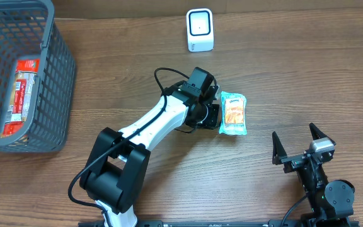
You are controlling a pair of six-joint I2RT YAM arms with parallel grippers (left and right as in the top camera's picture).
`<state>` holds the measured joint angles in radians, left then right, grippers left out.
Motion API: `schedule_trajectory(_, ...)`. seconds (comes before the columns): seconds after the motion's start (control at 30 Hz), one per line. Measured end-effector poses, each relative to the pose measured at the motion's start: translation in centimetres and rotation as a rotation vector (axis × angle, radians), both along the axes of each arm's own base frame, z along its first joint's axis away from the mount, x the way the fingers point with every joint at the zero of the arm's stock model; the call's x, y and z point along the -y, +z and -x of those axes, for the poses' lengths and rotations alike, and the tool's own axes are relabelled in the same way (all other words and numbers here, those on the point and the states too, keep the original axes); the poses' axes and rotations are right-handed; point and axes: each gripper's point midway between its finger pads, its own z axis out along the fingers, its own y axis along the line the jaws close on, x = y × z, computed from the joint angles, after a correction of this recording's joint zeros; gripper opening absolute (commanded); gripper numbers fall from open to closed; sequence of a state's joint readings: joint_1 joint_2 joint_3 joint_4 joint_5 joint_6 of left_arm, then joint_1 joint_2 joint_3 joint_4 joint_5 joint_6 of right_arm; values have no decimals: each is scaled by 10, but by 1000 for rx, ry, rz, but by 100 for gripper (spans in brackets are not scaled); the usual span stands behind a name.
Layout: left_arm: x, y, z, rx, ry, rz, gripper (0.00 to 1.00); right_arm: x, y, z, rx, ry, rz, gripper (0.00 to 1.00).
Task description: Scan the item barcode
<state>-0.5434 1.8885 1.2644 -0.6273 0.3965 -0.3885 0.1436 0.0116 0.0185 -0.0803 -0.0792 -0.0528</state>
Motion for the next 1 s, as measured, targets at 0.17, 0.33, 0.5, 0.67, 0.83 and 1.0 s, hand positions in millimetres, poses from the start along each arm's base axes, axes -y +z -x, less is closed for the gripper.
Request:
schedule_trajectory(0.17,-2,-1,-2,9,6,-16,9,0,0,0,0,0,0,100)
schedule_trajectory(0.33,-5,-3,-4,21,14,-35,4,0,0,0,0,0,0,100)
schedule_trajectory(0.5,-6,-2,-7,32,20,-39,8,0,0,0,0,0,0,100)
schedule_trajectory(0.67,-14,6,-14,49,44,-30,18,0,0,0,0,0,0,100)
schedule_trajectory(0.83,-37,28,-23,69,105,-47,43,0,0,0,0,0,0,100)
schedule_trajectory(1.0,-45,91,-51,204,156,2,100,0,0,0,0,0,0,100)
